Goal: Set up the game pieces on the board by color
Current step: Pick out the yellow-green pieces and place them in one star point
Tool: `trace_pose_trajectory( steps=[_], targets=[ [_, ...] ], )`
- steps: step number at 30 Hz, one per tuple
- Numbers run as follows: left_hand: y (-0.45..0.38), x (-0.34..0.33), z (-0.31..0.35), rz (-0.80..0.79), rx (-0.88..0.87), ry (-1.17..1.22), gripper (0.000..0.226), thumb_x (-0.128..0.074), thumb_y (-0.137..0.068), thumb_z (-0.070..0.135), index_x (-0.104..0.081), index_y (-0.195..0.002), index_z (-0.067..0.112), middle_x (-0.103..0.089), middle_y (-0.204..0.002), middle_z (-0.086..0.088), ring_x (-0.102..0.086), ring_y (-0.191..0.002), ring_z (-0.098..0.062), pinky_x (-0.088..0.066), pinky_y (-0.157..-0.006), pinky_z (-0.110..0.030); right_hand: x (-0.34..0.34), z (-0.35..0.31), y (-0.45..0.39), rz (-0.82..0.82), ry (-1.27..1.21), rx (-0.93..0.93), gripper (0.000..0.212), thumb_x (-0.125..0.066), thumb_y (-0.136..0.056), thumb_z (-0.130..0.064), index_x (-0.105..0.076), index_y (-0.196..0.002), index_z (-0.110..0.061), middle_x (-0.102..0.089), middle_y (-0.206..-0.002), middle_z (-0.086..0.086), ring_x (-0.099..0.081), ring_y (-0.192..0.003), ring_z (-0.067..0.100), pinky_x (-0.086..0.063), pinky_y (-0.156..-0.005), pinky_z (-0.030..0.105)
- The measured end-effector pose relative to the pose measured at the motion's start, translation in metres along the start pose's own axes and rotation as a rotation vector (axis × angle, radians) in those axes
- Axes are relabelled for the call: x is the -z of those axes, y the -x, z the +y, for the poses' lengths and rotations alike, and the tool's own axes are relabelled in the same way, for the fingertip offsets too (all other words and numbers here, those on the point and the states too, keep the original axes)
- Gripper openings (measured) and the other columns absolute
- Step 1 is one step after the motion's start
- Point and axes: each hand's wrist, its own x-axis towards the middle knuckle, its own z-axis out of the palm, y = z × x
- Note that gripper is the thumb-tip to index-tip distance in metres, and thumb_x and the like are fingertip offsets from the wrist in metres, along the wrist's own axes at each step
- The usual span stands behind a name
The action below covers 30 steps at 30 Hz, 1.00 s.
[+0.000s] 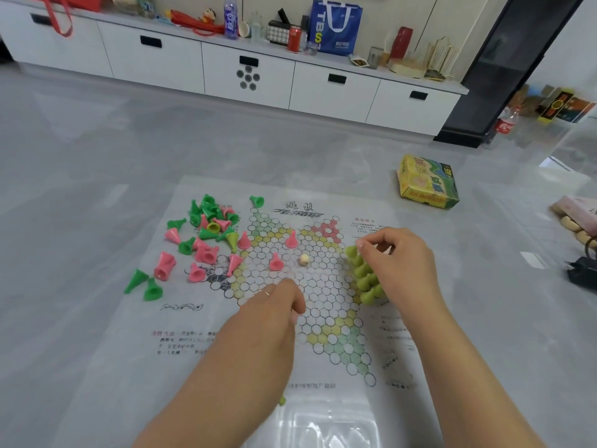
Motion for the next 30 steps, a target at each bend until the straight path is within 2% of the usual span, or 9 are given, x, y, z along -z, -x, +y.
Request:
trace_pose_trajectory(
  steps=[3,6,8,11,14,18,23,30],
  targets=[
    [0.003,0.006,-0.006,-0.056,-0.072,-0.146,0.015,-0.023,-0.098,0.026,-0.035,-0.091,0.034,-0.046,-0.090,0.013,-0.050,-0.087,-0.002,-0.043,-0.081,-0.022,-0.003,-0.002,-0.004,-0.001,0.058,0.031,0.015,-0.064,-0.082,-0.021,-0.063,-0.068,-0.024,-0.045,-0.086,-0.014,-0.055,-0.098,0.027,-0.050,-0.083,0.042],
    [0.006,0.008,-0.013,-0.205,-0.132,-0.268,0.005,-0.028,-0.095,0.043,-0.031,-0.094,0.039,-0.035,-0.096,0.020,-0.048,-0.087,0.002,-0.043,-0.076,-0.014,-0.005,0.001,-0.008,0.027,0.104,0.058,0.013,-0.065,-0.081,-0.018,-0.065,-0.070,-0.022,-0.049,-0.105,-0.006,-0.046,-0.114,0.023,-0.041,-0.095,0.038],
    [0.008,0.006,-0.018,-0.333,-0.160,-0.319,0.021,-0.039,-0.086,0.056,-0.026,-0.094,0.041,-0.028,-0.095,0.023,-0.045,-0.087,0.004,-0.040,-0.073,-0.011,-0.006,0.003,-0.010,0.047,0.145,0.051,0.008,-0.065,-0.082,-0.019,-0.068,-0.075,-0.019,-0.051,-0.116,-0.001,-0.041,-0.119,0.020,-0.037,-0.099,0.038],
    [0.007,0.003,-0.022,-0.432,-0.159,-0.391,0.029,-0.051,-0.082,0.054,-0.026,-0.085,0.039,-0.031,-0.102,0.019,-0.047,-0.095,-0.001,-0.043,-0.083,-0.016,-0.007,0.007,-0.012,0.056,0.151,0.024,0.007,-0.065,-0.082,-0.021,-0.069,-0.077,-0.018,-0.051,-0.121,0.000,-0.039,-0.121,0.020,-0.036,-0.101,0.041],
    [0.005,-0.001,-0.024,-0.431,-0.145,-0.420,0.033,-0.051,-0.085,0.049,-0.024,-0.073,0.034,-0.032,-0.093,0.018,-0.048,-0.091,-0.005,-0.044,-0.083,-0.019,-0.010,0.009,-0.012,0.066,0.149,0.019,0.006,-0.065,-0.082,-0.020,-0.069,-0.077,-0.018,-0.052,-0.120,0.000,-0.040,-0.120,0.021,-0.036,-0.101,0.043],
    [0.003,-0.003,-0.020,-0.396,-0.126,-0.454,0.035,-0.046,-0.086,0.052,-0.022,-0.069,0.033,-0.029,-0.084,0.015,-0.045,-0.086,-0.008,-0.042,-0.078,-0.021,-0.013,0.008,-0.012,0.079,0.171,0.044,0.006,-0.064,-0.083,-0.020,-0.070,-0.080,-0.017,-0.052,-0.122,0.002,-0.037,-0.122,0.021,-0.035,-0.100,0.041],
    [0.002,-0.003,-0.017,-0.392,-0.122,-0.449,0.036,-0.043,-0.085,0.056,-0.024,-0.067,0.032,-0.030,-0.082,0.016,-0.042,-0.083,-0.005,-0.034,-0.069,-0.018,-0.016,0.009,-0.012,0.067,0.226,0.058,0.008,-0.063,-0.084,-0.022,-0.070,-0.082,-0.017,-0.051,-0.124,0.002,-0.033,-0.123,0.020,-0.035,-0.099,0.041],
    [0.002,0.000,-0.021,-0.401,-0.113,-0.449,0.036,-0.042,-0.084,0.060,-0.025,-0.068,0.031,-0.036,-0.088,0.014,-0.041,-0.077,-0.005,-0.040,-0.075,-0.019,-0.017,0.008,-0.012,0.070,0.268,0.061,0.009,-0.063,-0.084,-0.025,-0.070,-0.082,-0.019,-0.052,-0.122,0.000,-0.038,-0.121,0.019,-0.038,-0.097,0.044]
  ],
)
